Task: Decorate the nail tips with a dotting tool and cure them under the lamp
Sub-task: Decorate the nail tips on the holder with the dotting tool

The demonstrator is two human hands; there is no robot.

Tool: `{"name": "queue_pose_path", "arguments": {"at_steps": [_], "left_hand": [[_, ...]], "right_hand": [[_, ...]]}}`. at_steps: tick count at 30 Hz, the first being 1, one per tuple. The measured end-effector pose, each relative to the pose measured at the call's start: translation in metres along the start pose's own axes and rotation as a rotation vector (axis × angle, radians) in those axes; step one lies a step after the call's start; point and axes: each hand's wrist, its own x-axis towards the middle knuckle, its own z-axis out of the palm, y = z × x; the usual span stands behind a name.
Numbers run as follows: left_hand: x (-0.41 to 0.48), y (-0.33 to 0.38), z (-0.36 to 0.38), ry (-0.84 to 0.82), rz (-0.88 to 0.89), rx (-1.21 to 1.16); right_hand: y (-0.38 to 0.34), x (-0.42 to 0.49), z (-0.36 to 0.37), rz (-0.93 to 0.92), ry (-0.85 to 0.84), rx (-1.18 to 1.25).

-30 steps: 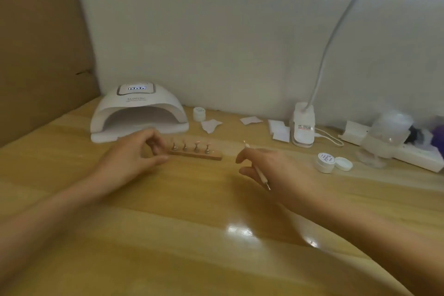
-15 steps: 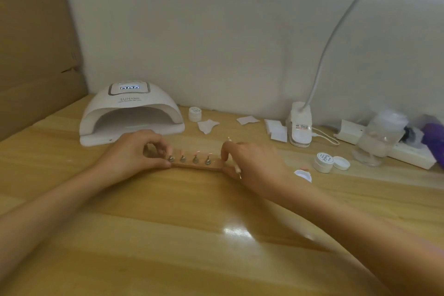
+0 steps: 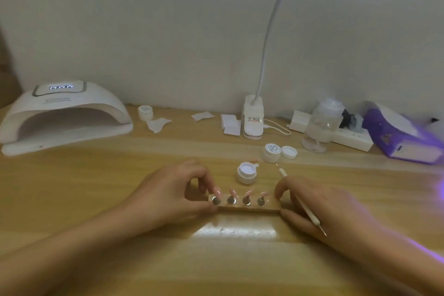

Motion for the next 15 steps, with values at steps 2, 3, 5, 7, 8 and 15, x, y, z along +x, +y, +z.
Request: {"name": "queue_pose_path", "arguments": {"at_steps": [2, 3, 5, 7, 8, 15], "left_hand": [[0.004, 0.002, 0.007, -0.007, -0.015, -0.014], [0.005, 0.002, 0.008, -0.005, -0.022, -0.021], [0.007, 0.002, 0.008, -0.017, -0.028, -0.024], [0.008, 0.002, 0.005, -0.067, -0.030, -0.035], [0.009, 0.001, 0.004, -0.090, -0.032, -0.051], [0.014, 0.006, 0.007, -0.083, -0.057, -0.246]], "right_hand": [[0.007, -0.002, 0.001, -0.010, 0.006, 0.054], [0.009, -0.002, 0.001, -0.017, 0.012, 0.071], [0.013, -0.002, 0.002, -0.037, 0.023, 0.087], [0.017, -0.003, 0.003, -0.058, 0.029, 0.103], [0.020, -0.003, 0.004, -0.063, 0.029, 0.117], [0.042, 0.002, -0.004, -0.029, 0.055, 0.173]]}}
